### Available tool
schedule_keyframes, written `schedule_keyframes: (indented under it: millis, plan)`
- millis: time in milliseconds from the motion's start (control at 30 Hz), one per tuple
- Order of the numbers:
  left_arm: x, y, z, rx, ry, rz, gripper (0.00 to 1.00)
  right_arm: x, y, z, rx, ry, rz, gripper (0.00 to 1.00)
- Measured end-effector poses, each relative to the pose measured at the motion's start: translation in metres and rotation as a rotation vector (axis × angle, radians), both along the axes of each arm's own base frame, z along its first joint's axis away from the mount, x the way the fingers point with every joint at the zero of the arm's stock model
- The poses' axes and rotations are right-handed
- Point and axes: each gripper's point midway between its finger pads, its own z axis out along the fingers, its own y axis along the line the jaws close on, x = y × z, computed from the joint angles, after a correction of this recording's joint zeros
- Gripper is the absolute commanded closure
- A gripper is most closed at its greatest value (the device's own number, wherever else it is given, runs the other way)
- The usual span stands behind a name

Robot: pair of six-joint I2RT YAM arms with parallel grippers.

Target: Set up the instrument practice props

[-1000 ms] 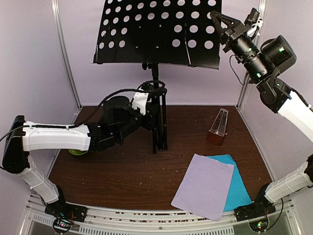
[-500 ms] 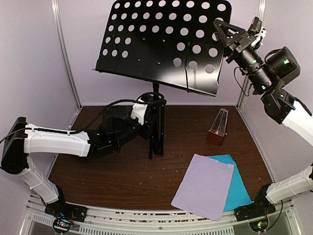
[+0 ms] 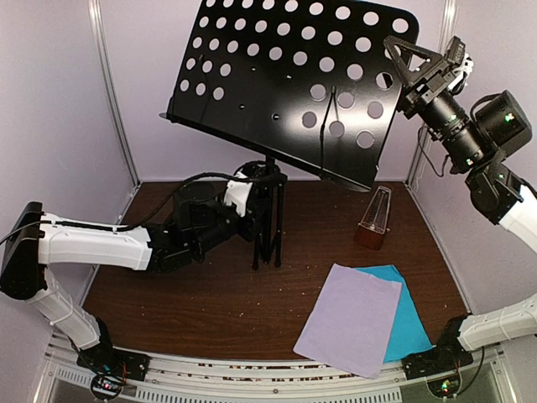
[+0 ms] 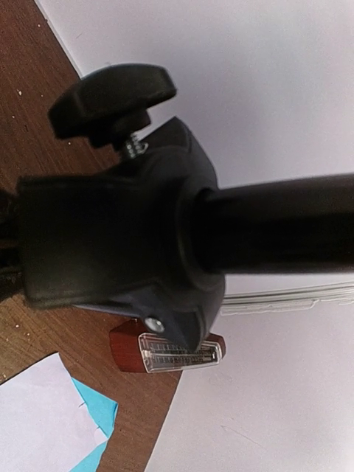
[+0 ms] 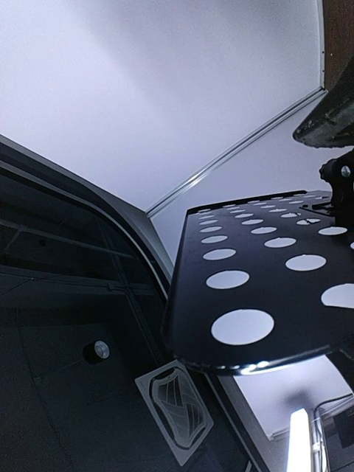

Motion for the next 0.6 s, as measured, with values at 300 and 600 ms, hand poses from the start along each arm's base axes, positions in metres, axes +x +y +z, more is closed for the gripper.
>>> schedule_keyframes:
  millis: [300,600]
  plan:
    - [0.002,0.001,-0.001,-0.015,0.017,-0.012,1.00,-0.013,-0.019,-0.005,-0.070,-0.010,-0.057,0.01]
    - [0.010,0.006,-0.001,-0.036,0.043,-0.023,1.00,-0.037,-0.056,-0.048,-0.192,0.002,-0.147,0.00]
